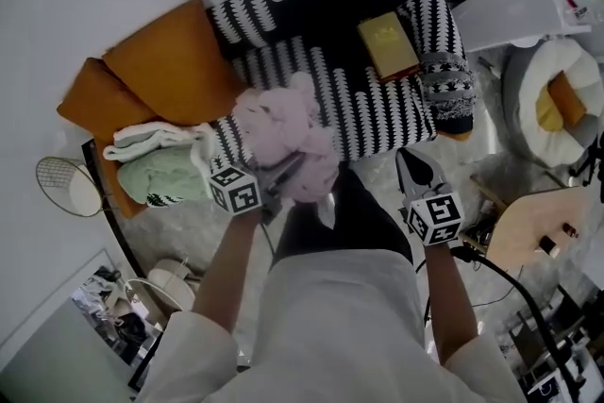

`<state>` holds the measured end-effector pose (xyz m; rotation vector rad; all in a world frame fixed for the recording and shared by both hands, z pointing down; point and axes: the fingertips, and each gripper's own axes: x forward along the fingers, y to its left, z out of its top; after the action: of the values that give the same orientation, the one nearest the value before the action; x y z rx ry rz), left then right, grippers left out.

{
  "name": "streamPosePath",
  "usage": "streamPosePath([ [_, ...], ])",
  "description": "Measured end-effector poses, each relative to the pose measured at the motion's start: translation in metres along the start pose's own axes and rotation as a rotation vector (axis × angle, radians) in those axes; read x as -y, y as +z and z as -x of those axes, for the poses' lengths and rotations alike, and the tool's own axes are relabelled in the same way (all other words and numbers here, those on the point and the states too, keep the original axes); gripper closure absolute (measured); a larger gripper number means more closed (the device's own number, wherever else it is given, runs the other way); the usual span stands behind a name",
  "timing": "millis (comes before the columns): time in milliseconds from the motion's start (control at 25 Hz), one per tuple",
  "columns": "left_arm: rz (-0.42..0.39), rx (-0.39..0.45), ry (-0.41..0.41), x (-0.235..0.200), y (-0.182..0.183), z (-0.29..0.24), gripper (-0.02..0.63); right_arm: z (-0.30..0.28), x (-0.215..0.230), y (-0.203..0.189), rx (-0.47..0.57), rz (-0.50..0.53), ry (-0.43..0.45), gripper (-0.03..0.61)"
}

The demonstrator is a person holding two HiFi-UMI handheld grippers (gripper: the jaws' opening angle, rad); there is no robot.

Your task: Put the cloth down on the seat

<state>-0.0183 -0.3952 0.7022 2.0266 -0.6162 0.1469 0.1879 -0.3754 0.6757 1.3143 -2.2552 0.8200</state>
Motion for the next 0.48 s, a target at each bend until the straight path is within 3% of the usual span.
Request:
streamPosePath([
  [480,0.082,-0.03,0.203,-0.135,-0.002,-0.087,0.447,-0.073,0.04,-0.038,-0.105,-0.046,0.046,0.575],
])
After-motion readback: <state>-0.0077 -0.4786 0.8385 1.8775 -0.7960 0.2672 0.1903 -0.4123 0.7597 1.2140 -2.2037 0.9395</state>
